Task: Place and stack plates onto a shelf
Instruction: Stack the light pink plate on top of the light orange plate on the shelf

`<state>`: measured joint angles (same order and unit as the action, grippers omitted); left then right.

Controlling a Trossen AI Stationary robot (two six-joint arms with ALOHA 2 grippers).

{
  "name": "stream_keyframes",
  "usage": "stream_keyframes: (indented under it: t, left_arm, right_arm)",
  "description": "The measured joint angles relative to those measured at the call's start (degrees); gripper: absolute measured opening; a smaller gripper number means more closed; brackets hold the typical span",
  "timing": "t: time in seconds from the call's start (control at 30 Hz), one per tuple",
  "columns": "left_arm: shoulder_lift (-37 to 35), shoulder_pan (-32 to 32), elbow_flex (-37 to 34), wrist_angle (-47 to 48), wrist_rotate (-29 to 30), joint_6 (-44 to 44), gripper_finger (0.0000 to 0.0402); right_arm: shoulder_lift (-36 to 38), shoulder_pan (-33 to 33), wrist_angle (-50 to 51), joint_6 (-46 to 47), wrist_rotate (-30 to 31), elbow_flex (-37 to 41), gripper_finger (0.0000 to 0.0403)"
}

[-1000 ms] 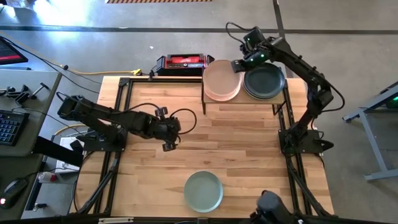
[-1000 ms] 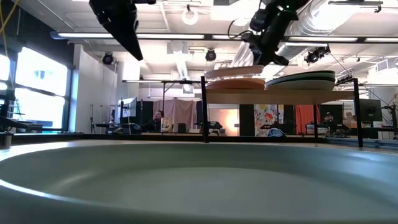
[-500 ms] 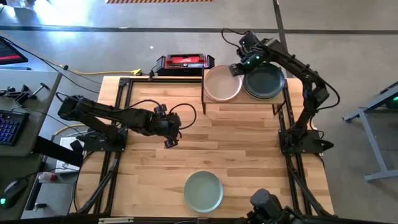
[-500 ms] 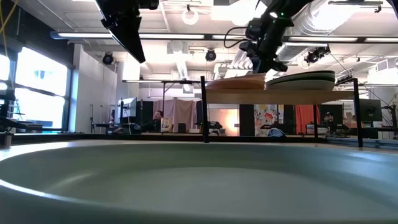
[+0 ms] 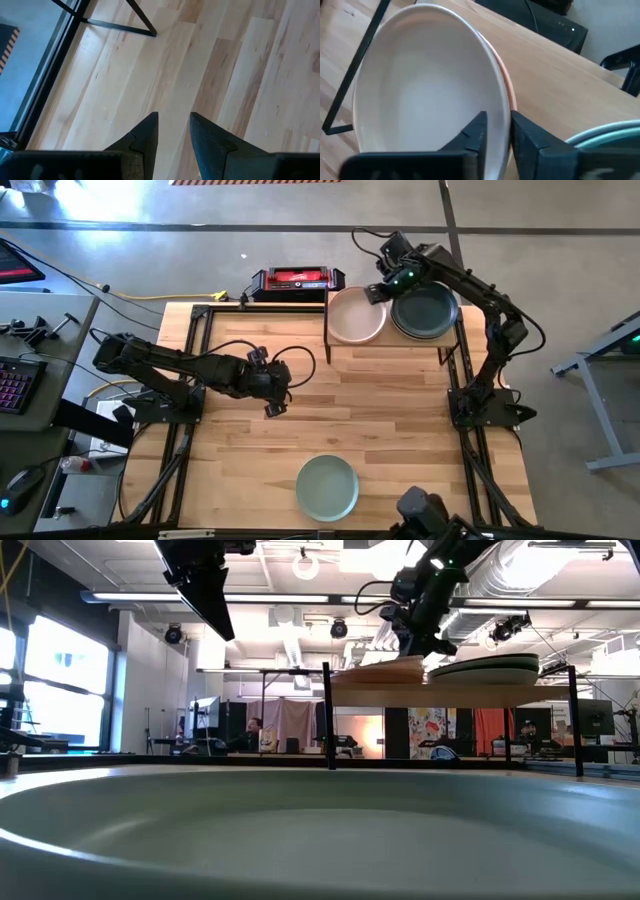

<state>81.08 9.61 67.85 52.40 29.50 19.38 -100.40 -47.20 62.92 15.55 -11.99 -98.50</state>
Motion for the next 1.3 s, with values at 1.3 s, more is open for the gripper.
stream_keyframes:
  t: [1.3]
  left_arm:
    - [0.0, 0.0, 0.0, 0.0, 0.0, 0.1, 0.0102]
  right_arm:
    - [3.2, 6.1, 11.2, 1.0, 3.6, 0.0, 0.0118]
